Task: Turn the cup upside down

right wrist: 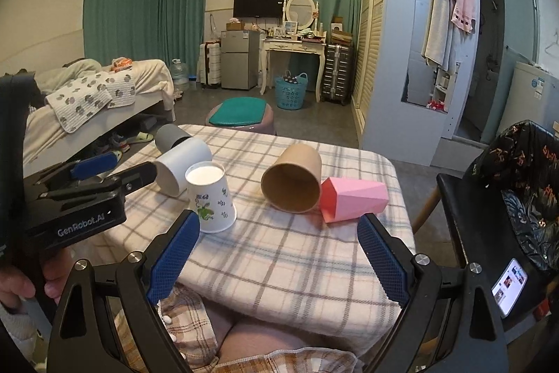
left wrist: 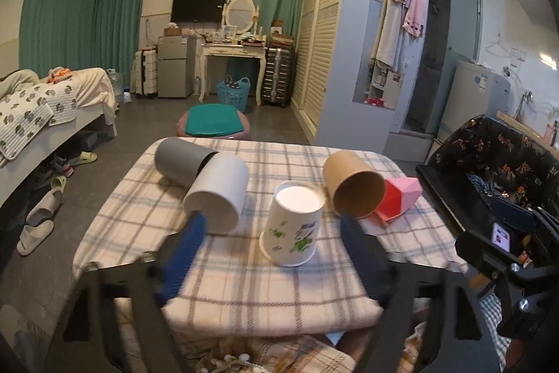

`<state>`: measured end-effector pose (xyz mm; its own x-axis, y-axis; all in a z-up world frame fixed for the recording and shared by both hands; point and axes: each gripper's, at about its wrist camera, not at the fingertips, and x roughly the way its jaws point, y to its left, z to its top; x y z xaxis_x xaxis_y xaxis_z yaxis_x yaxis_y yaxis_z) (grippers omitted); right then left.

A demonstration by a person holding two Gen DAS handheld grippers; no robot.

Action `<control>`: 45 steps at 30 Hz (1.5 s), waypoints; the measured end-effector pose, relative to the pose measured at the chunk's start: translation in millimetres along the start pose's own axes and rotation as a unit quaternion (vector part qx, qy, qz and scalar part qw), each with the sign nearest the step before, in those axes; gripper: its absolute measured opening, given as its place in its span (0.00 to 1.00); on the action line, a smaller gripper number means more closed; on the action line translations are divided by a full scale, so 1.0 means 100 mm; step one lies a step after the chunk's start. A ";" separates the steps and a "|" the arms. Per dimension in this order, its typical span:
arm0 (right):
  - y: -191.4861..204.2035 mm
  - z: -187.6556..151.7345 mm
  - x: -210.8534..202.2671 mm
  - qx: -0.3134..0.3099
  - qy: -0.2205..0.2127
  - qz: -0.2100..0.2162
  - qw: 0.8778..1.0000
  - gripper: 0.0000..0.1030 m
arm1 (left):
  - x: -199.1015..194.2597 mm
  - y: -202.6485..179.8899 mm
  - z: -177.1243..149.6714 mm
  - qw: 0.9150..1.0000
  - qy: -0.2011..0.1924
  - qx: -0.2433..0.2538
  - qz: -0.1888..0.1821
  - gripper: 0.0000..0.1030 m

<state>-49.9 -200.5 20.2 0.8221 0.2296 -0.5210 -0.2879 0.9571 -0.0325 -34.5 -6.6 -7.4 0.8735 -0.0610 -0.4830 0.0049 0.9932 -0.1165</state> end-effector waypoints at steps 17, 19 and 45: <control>0.05 -0.31 0.12 0.024 -0.054 -0.002 0.998 1.00 | -0.23 0.09 -0.40 0.997 -0.045 0.021 0.052 0.97; 0.05 -0.32 0.14 0.026 -0.050 -0.003 0.998 1.00 | -0.23 0.12 -0.41 0.998 -0.044 0.016 0.053 0.97; 0.11 -0.37 0.21 0.018 -0.039 -0.013 0.999 1.00 | -0.21 0.16 -0.43 0.998 -0.033 0.002 0.055 0.97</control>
<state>-54.2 -191.7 -22.3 0.8653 0.2171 -0.4518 -0.2502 0.9681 -0.0140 -73.7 6.7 -36.7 0.8991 0.0549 -0.4342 -0.0912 0.9938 -0.0631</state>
